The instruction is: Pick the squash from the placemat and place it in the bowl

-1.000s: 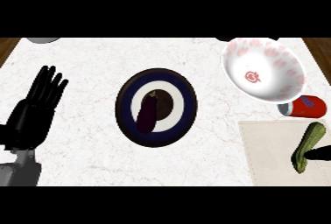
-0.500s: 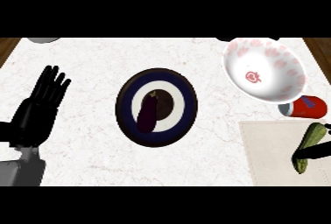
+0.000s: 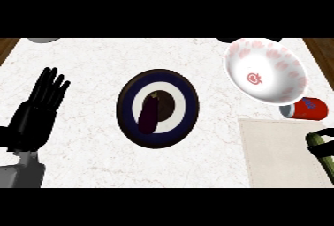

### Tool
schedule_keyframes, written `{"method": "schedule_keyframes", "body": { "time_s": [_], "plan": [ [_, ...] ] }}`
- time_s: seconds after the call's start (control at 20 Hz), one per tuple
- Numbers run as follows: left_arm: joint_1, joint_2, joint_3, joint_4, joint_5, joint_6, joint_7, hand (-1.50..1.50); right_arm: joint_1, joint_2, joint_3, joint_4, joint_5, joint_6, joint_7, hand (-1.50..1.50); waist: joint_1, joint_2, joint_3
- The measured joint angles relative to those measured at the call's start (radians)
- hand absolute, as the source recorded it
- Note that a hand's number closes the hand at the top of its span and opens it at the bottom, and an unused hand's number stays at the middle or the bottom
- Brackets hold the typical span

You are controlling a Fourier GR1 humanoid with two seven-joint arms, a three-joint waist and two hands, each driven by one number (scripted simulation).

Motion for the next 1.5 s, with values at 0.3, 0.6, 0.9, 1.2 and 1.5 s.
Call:
{"method": "schedule_keyframes", "body": {
  "time_s": [0.3,0.6,0.9,1.2,1.5],
  "plan": [
    [-0.01,-0.011,0.01,0.004,-0.008,-0.007,0.012,0.0,-0.039,-0.001,0.005,0.054,0.064,0.044,-0.048,1.5,-0.002,-0.001,-0.003],
    [-0.013,-0.024,-0.008,0.009,-0.013,-0.023,0.008,0.0,-0.112,0.041,0.186,-0.104,0.159,0.126,-0.199,1.5,0.03,0.0,0.005],
    [-0.026,-0.021,-0.012,0.014,-0.016,-0.026,0.015,0.0,-0.233,0.104,0.44,-0.313,0.317,0.168,-0.374,1.5,0.045,0.001,0.01],
    [-0.007,-0.019,0.009,0.001,-0.016,-0.017,0.022,0.0,-0.275,0.145,0.488,-0.51,0.441,0.132,-0.314,1.5,0.008,0.0,0.011],
    [0.01,-0.029,0.013,0.002,-0.03,-0.013,0.01,0.0,-0.311,0.112,0.391,-0.687,0.507,0.143,-0.18,1.5,-0.006,0.0,0.011]
  ]
}}
